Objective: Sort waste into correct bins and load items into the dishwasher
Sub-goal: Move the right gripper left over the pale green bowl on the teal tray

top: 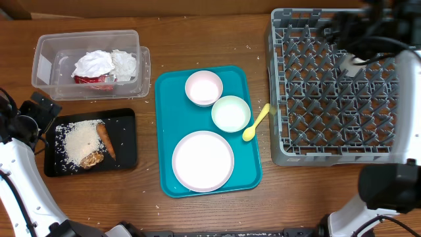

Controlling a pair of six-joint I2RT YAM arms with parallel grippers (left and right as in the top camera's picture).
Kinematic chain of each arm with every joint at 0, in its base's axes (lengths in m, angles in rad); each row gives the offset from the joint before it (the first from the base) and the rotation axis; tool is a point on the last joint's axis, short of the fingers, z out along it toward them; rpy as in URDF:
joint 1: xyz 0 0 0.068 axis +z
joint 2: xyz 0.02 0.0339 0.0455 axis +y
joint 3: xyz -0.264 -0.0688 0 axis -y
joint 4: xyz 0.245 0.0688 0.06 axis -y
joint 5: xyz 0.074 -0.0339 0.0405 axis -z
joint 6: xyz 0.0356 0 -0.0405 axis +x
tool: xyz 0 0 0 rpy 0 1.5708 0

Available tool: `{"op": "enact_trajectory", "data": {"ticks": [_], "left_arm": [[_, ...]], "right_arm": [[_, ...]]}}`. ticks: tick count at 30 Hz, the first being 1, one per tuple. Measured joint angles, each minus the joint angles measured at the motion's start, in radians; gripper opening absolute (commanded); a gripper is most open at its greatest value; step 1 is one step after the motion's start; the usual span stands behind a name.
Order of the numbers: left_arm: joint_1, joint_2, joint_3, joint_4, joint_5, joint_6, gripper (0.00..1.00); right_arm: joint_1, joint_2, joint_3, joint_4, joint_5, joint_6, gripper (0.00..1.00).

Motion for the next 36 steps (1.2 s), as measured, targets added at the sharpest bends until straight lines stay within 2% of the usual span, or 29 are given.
{"op": "enact_trajectory", "data": {"ticks": [4,7,11,13,14,20,25,36], "left_arm": [[0.0,0.0,0.0,0.0,0.0,0.0,1.0],[0.0,0.0,0.0,0.0,0.0,0.0,1.0],[0.0,0.0,0.0,0.0,0.0,0.0,1.0],[0.0,0.0,0.0,0.0,0.0,0.0,1.0],[0.0,0.0,0.0,0.0,0.0,0.0,1.0],[0.0,0.0,0.0,0.0,0.0,0.0,1.0],[0.0,0.0,0.0,0.0,0.0,0.0,1.0],[0.0,0.0,0.0,0.0,0.0,0.0,1.0]], "right_arm": [[0.165,0.011,0.0,-0.064,-0.002,-0.039,0.81],[0.294,0.016,-0.001,-0.095,0.035,-0.051,0.94],[0.455,0.016,-0.02,-0.09,0.092,-0.063,0.95],[0.507,0.015,-0.053,-0.059,0.108,-0.066,0.9],[0.536,0.015,-0.084,-0.041,0.114,-0.066,0.83],[0.633,0.031,-0.262,0.075,0.155,-0.077,0.54],[0.65,0.092,-0.361,0.108,0.188,-0.072,0.52],[0.717,0.255,-0.37,0.152,0.163,-0.072,0.5]]}}
